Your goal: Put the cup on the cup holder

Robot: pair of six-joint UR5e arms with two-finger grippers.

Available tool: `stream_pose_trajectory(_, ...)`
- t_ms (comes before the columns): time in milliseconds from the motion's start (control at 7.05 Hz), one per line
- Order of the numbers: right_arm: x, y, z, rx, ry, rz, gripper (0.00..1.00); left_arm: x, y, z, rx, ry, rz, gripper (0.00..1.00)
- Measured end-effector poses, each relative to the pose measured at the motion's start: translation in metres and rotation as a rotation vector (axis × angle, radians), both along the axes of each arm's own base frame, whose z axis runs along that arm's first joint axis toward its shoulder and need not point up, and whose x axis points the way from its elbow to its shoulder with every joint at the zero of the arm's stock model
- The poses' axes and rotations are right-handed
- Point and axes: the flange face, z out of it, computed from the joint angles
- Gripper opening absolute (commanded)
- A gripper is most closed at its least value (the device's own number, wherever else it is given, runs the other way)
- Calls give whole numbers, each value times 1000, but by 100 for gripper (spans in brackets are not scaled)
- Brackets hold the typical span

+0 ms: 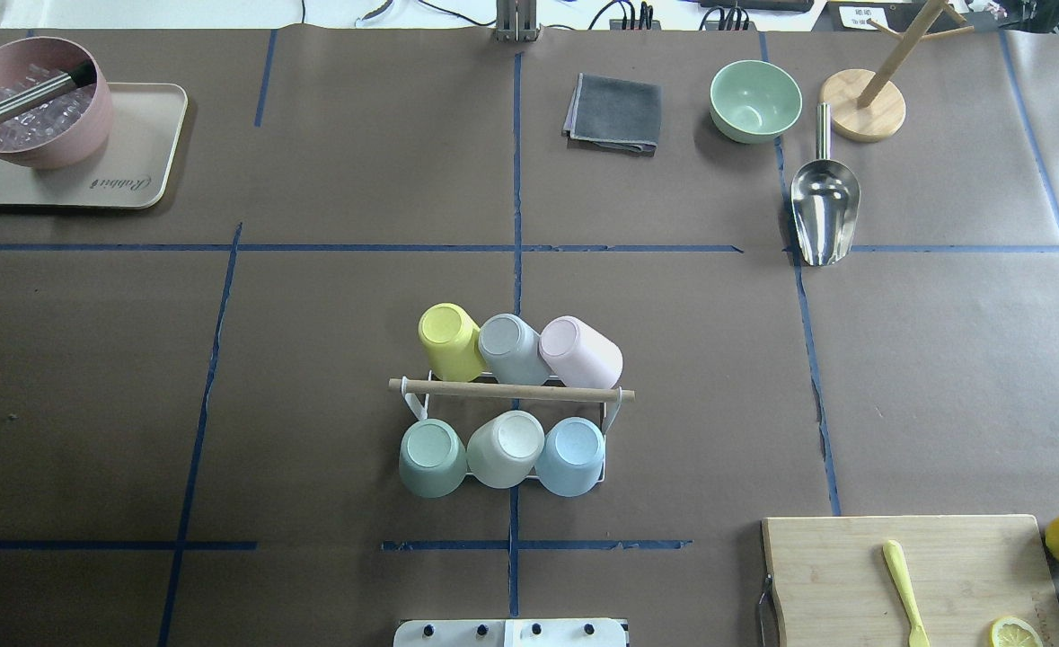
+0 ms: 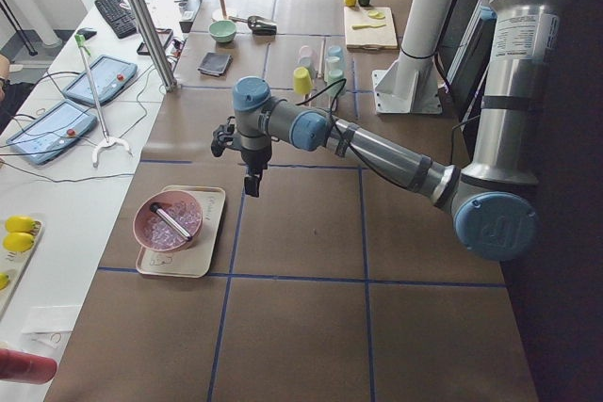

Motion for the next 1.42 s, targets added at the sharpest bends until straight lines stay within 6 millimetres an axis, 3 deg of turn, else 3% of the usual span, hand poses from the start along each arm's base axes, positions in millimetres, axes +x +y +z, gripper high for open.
stream_pose_trajectory(284,22,11,11,66,46,-36,100,-48,20,63,-101,18,-68,100)
stream_pose_trajectory(426,30,15,10,115,76,-63,100,-58,24,79,-123,22,-81,100)
stream_pose_trajectory(710,42,21,4,145,101,-77,100,-63,26,88,-136,23,-89,100)
stream_pose_trajectory(1419,49,30,15,115,110,-73,100,-64,19,85,-119,20,-86,100)
